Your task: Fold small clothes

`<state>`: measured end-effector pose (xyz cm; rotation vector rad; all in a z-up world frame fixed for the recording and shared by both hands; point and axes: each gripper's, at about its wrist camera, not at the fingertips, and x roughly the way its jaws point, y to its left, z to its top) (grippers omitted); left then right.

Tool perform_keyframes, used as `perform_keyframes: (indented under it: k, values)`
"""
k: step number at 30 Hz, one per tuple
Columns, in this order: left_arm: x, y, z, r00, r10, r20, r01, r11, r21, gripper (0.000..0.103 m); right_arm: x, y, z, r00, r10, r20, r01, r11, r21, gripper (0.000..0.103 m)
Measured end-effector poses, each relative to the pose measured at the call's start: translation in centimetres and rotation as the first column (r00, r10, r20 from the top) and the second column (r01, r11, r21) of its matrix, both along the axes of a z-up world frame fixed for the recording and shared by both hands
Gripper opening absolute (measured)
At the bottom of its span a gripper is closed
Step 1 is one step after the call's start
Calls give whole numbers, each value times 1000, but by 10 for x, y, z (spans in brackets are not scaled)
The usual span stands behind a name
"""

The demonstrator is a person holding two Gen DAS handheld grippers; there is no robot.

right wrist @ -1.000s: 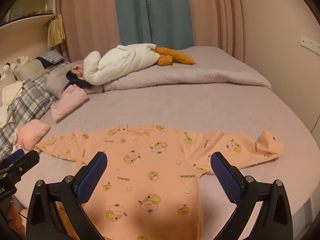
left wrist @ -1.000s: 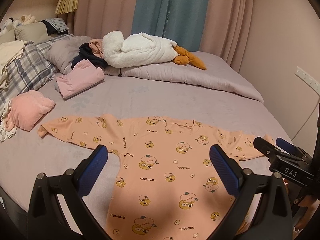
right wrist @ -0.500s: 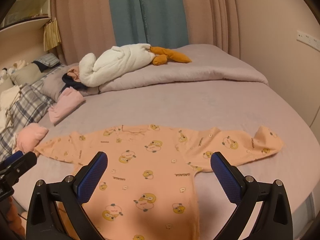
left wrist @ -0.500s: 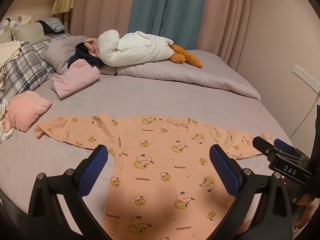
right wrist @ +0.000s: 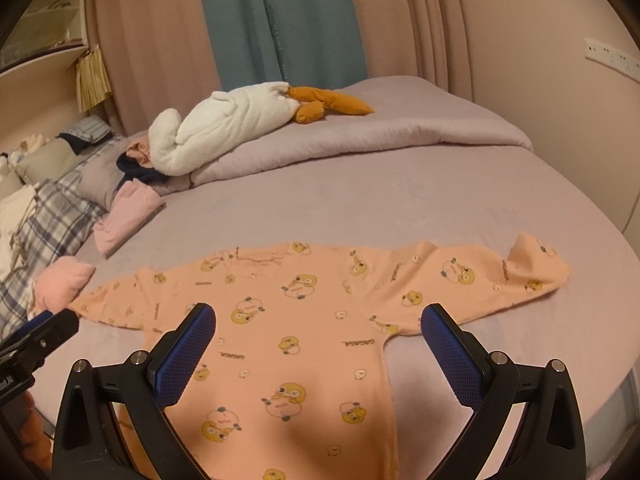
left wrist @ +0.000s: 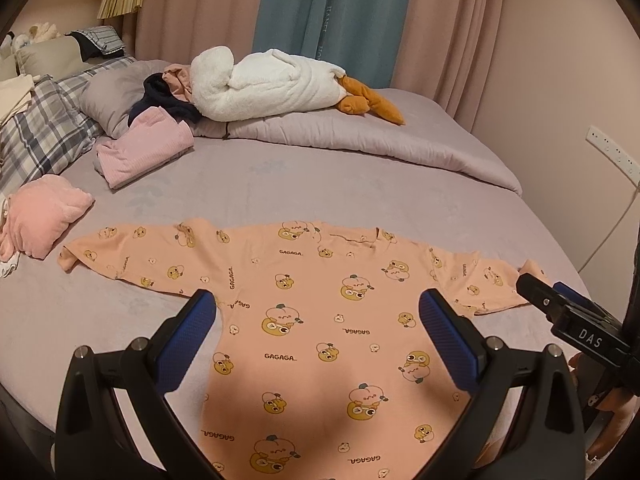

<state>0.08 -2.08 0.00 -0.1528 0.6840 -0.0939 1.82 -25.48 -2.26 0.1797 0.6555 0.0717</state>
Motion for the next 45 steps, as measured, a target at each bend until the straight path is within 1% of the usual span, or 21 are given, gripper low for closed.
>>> perform_keyframes:
  k: [9,16,24,25,27,29,30,31,33,36,39,42,45]
  values:
    - [9,-5,-5,1000,-9,-24,9,1000,-12,101,2,-11,-4,1000,-17,-11,18,1000,11,102]
    - [18,-9,-13,998,-20,-58,19,1000,-13,101,3,-27,-10,999,-46,-21,47,997,54,99]
    - [27,-12,-26,996,-9,-93,8,1000,-17,99,5,-39,-14,998,-61,-34,64,995,76,99]
    - [29,-12,-28,995,-7,-100,6,1000,-15,98,5,-42,-14,997,-64,-31,66,994,86,96]
    - [32,-13,-34,993,-3,-118,2,1000,-8,94,6,-58,-14,997,-79,-25,81,987,139,89]
    - [36,-14,-39,991,1,-135,-2,1000,-5,92,8,-77,-15,994,-101,-29,105,978,179,88]
    - [38,-14,-42,990,4,-142,-4,1000,-6,91,10,-89,-16,993,-116,-31,120,973,195,85]
    - [39,-14,-45,989,5,-149,-6,1000,-8,91,11,-104,-18,990,-138,-38,143,967,211,80]
    - [43,-16,-51,985,5,-170,-7,1000,-9,89,14,-137,-21,980,-189,-54,197,948,249,76]
    - [48,-17,-58,981,10,-192,-15,1000,-25,87,17,-174,-26,966,-247,-76,259,924,282,76]
    - [52,-18,-63,978,20,-208,-25,999,-24,84,22,-214,-35,942,-317,-111,336,892,303,76]
    - [56,-18,-68,974,29,-227,-35,999,-21,82,30,-251,-53,914,-370,-165,405,845,348,76]
    - [57,-19,-70,971,32,-236,-37,999,-15,82,40,-282,-79,872,-426,-242,489,789,372,75]
